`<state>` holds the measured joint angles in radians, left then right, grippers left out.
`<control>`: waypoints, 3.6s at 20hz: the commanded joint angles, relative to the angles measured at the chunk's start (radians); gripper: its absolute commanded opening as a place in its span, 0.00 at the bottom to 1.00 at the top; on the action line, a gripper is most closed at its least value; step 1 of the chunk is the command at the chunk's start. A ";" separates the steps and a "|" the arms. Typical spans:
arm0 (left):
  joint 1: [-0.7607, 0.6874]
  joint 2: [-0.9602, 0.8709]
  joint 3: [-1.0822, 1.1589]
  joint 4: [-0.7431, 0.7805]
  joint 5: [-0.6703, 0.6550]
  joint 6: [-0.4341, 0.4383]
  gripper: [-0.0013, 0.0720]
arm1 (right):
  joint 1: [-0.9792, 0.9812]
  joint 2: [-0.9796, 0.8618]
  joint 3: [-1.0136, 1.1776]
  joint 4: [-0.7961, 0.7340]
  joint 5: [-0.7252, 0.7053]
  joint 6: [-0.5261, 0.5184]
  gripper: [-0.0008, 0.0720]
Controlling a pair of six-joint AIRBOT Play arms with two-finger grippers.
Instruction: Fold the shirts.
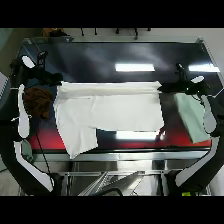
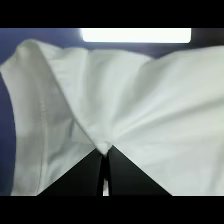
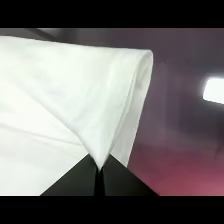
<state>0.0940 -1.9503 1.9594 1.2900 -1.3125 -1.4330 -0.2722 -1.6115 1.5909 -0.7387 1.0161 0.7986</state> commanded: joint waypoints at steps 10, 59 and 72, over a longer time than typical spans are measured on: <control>-0.010 -0.003 -0.145 0.119 0.034 -0.034 0.05 | 0.027 -0.029 0.001 -0.043 0.014 0.018 0.04; 0.256 0.512 -1.207 -0.444 0.059 0.258 0.08 | -0.196 0.458 -0.734 -0.092 0.225 0.272 0.74; 0.256 0.673 -1.207 -0.419 -0.073 0.169 0.04 | -0.077 0.501 -0.738 -0.014 0.264 0.237 0.04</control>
<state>0.3500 -1.3628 0.7540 0.8440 -1.3289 -1.1976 -0.3332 -1.1736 0.8509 -0.7242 1.2175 0.9947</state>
